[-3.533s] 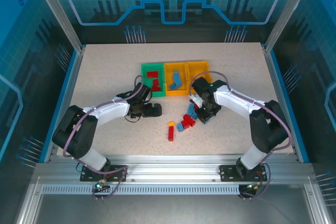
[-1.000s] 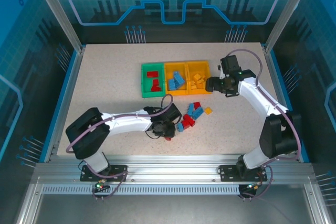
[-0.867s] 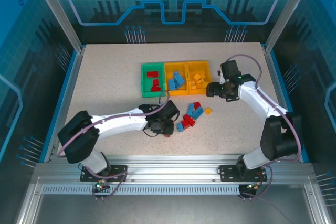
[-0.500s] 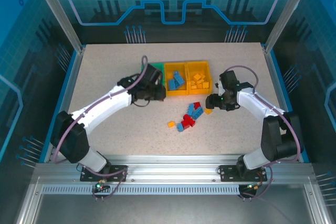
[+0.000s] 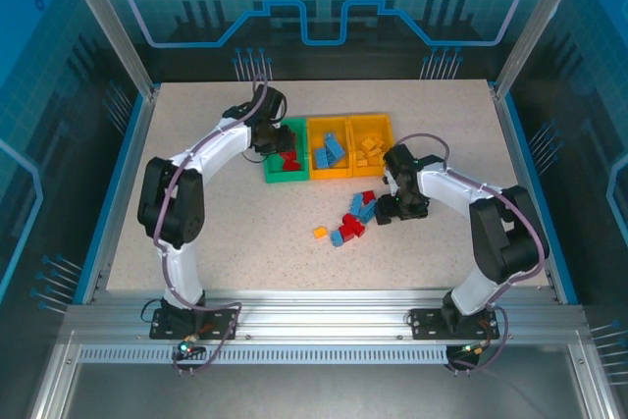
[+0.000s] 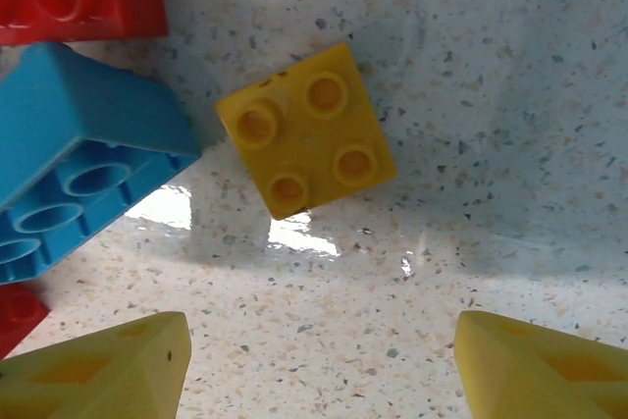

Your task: Sort the legos into containers by color

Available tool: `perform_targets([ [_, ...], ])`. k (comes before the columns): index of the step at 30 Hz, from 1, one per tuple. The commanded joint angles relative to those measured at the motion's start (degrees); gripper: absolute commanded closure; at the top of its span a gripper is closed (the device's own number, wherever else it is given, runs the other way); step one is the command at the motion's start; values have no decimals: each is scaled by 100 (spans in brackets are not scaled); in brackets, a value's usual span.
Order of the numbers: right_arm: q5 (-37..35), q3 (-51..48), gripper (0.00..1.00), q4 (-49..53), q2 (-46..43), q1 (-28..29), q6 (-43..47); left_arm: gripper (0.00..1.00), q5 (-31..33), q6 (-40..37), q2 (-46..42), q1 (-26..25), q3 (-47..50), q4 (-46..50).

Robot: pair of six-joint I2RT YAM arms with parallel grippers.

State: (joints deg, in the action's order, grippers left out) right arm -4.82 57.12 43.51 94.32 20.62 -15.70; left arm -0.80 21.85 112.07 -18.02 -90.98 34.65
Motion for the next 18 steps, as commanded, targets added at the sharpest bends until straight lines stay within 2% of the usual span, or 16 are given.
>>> perform_targets([
  [1,-262,204,28,121,182,38,198,68,-167,-171,171,122,-373,50],
  [8,-332,641,28,91,720,30,730,53,-84,-187,162,141,-340,-104],
  [12,-333,880,28,121,1000,21,1125,39,51,-200,21,142,-161,-158],
  [15,-324,989,31,193,1202,-18,1275,24,0,-107,-197,128,124,-266],
  [17,-328,1003,34,224,1295,-32,1348,3,-35,-50,-417,126,418,-398],
  [18,-343,994,35,220,1326,-32,1369,1,-48,-29,-514,109,541,-449],
])
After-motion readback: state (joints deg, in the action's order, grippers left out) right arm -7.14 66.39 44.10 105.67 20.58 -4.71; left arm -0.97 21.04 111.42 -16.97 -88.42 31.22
